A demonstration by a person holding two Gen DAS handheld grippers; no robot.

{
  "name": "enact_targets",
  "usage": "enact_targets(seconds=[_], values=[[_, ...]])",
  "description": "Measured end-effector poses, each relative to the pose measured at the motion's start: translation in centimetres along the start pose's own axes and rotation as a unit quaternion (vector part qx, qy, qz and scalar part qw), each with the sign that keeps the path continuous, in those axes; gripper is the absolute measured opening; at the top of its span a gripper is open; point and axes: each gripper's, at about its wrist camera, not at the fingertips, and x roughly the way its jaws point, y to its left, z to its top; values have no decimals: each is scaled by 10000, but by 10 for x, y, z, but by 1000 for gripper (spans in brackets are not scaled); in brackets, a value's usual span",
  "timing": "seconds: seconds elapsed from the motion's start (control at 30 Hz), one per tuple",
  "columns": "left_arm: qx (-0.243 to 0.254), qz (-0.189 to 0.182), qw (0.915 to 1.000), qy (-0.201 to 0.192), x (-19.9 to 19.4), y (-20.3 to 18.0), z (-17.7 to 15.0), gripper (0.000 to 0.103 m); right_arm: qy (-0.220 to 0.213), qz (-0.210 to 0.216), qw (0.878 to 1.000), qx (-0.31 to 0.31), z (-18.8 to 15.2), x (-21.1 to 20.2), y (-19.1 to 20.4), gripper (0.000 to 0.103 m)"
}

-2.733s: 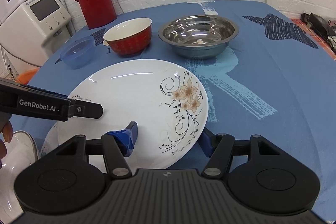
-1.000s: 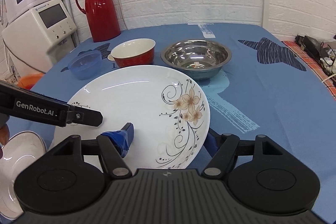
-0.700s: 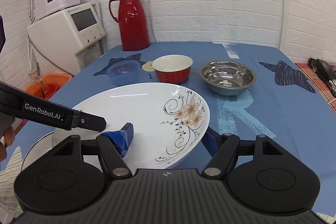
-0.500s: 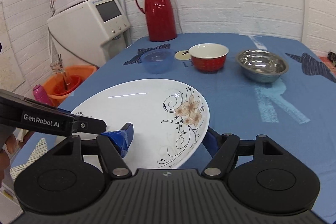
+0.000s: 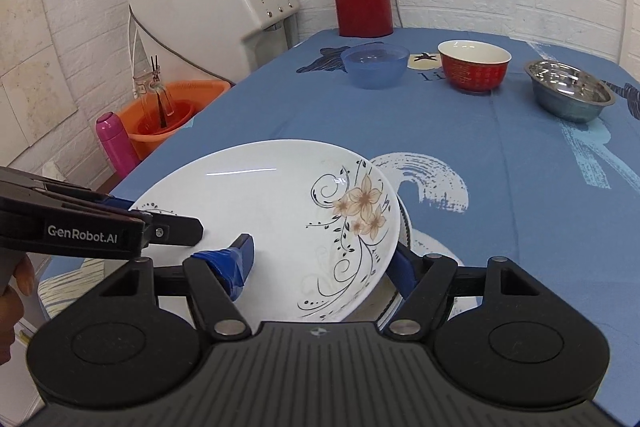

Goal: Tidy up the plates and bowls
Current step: 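Carry the floral plate with the right tool over the stacked white plates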

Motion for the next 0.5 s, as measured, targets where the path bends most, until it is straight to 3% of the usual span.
enact_targets(seconds=[0.17,0.23,0.5], values=[[-9,-216,9998,2,0,3,-2,44,-16,7,9999,132,1,-1,0,58],[-33,-308,9995,-17,-3,5,0,59,31,0,10000,87,1,-1,2,58],[92,-147,9992,-349,-27,9,13,63,105,-76,9999,-71,4,-2,3,57]])
